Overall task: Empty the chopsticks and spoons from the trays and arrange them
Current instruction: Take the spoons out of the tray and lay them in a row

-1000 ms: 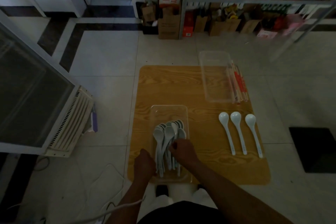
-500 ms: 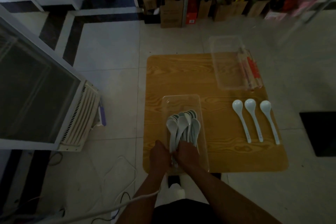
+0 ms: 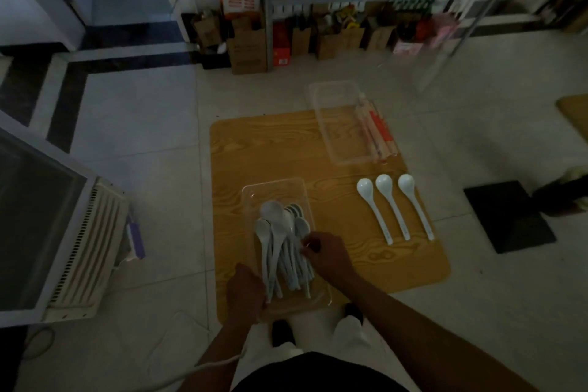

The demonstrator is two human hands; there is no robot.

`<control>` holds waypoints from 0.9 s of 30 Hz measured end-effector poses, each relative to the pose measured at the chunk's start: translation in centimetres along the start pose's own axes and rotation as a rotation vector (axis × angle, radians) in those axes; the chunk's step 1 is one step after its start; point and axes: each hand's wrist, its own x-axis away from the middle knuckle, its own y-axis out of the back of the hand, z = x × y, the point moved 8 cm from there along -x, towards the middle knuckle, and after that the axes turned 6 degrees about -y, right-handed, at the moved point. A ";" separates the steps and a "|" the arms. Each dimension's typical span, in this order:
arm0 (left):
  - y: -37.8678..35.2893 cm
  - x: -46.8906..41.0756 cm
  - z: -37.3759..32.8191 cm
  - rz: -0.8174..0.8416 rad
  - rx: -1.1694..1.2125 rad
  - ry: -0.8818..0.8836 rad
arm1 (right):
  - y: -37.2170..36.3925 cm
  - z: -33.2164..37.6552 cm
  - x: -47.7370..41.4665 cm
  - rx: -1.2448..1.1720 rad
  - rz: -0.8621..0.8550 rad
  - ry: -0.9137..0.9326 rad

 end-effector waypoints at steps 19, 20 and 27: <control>-0.4 0.1 0.4 -0.020 0.057 0.139 | 9.4 -12.7 -5.8 0.078 0.018 -0.405; -0.5 0.1 0.6 -0.023 0.062 0.154 | 9.3 -12.7 -6.3 0.067 0.038 -0.410; -1.1 -0.2 1.4 0.007 0.087 0.257 | 9.0 -12.8 -8.8 0.102 0.097 -0.408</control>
